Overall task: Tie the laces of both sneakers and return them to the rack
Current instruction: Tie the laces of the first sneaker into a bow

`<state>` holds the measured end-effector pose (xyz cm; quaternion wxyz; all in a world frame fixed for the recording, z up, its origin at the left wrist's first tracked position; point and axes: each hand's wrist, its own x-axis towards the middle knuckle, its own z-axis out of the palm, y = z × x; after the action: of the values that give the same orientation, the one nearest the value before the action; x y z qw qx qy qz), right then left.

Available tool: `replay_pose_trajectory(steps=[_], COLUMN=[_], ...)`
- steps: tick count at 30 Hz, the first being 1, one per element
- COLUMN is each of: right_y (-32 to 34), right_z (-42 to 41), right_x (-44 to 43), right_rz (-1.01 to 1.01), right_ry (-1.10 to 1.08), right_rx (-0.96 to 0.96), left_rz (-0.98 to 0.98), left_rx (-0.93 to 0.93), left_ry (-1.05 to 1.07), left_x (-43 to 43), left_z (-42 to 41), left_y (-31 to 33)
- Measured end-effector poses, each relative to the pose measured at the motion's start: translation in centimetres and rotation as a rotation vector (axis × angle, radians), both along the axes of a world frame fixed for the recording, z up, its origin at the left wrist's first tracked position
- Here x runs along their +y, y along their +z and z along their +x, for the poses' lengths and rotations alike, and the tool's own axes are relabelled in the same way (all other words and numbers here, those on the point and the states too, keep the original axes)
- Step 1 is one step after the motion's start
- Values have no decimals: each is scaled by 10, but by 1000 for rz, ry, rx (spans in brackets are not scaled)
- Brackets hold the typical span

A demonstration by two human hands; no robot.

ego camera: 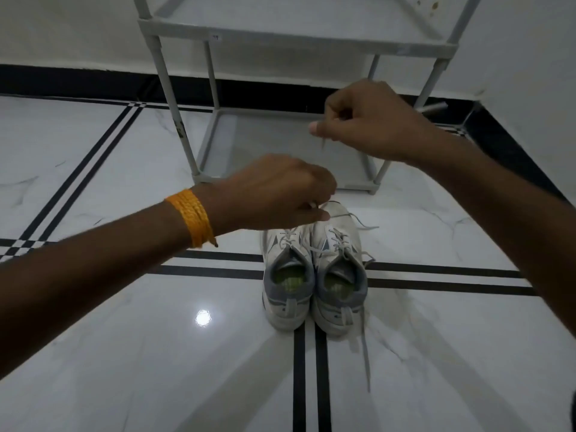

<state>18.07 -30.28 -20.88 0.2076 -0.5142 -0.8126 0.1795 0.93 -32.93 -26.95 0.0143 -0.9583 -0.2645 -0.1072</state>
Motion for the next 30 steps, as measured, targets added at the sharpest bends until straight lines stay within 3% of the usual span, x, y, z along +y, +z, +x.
replay_pose_trajectory(steps=[2, 4, 8, 10, 15, 19, 21, 24, 27, 30], right_y=[3, -1, -32, -48, -48, -11, 6, 21, 16, -5], right_z=[-8, -9, -2, -8, -16, -10, -15, -27, -31, -22], right_x=[0, 1, -1, -9, -10, -10, -7, 3, 22, 38], right_rz=[38, 61, -12, -199, -139, -227, -278, -282, -369, -548], right_ry=[32, 3, -164, -128, -153, -169, -87, -56, -189, -397], right_rx=[-53, -29, 136, 197, 413, 661, 768, 875, 1108, 1396], left_rz=[99, 33, -719, -825, -912, -1167, -1114, -743, -194, 29], left_rx=[130, 133, -448, -593, -700, -745, -612, -509, -532, -539], left_ry=[114, 266, 510, 518, 512, 392, 389, 517, 452, 460], left_x=[16, 30, 46, 46, 44, 48, 46, 34, 28, 33], left_z=[4, 2, -5, -7, -5, -22, -21, 2, 16, 5], left_y=[6, 16, 30, 29, 24, 22, 15, -2, -18, -17])
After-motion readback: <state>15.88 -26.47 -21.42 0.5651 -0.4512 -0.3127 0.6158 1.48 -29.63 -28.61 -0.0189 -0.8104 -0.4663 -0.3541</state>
